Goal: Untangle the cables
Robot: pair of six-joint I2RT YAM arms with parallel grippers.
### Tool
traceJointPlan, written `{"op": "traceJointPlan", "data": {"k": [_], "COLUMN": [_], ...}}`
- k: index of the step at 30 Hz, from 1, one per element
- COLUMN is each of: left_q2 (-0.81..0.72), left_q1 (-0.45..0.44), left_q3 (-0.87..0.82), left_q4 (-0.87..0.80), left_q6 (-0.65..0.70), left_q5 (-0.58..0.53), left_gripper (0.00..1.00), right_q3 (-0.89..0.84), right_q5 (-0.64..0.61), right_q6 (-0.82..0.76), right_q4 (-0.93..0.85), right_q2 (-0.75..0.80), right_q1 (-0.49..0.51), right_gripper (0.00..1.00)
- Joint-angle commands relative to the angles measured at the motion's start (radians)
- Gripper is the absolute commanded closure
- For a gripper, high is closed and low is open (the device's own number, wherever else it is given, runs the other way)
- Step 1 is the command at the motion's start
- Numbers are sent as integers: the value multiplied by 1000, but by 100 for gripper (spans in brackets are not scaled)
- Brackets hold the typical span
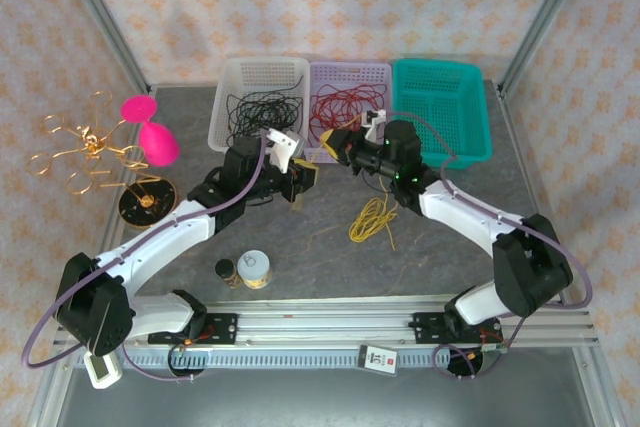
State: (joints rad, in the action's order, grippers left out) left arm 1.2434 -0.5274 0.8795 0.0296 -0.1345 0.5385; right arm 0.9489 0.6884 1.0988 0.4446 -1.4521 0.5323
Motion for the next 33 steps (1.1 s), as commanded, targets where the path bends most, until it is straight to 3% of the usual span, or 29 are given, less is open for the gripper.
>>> {"op": "traceJointPlan", "data": {"k": [1,4,6,10,13,17,23,28,33], "left_q2": [-24,-73,-109,-162,-179,-198,-247,-240,-221], "left_q1": [3,2,2,3,2,3,2,0,-2], "left_q3": [-12,-50,-84,-143,-173,-189,-214,-227,-236], "left_q4": [55,107,137,172,175,160,136,150,171], "left_q6": [-6,-43,-68,-106,-123,-143,-156,-179,-217], "left_q5": [17,29,33,30,27,31,4,-4,6], "left_gripper": [64,55,49,48,49,49,50,50,51], "right_q3": [77,206,327,451,532,674,871,778,917], "right_q5": [-35,-102,-270,-391,-336,-354,-277,-299,-287], "right_q6": [-164,-402,-581,-753,-779,-803,-779,-705,-695], "right_q4": [-147,-413,-616,-760,-796,-825,-896,-734,-776], "right_q2": [33,44,34,-29,-132,-294,-556,-631,-795], "right_q1": [-66,-161,-211,-388,-514,-575,-601,-601,-599], "right_gripper": [100,100,100,100,100,100,100,100,100]}}
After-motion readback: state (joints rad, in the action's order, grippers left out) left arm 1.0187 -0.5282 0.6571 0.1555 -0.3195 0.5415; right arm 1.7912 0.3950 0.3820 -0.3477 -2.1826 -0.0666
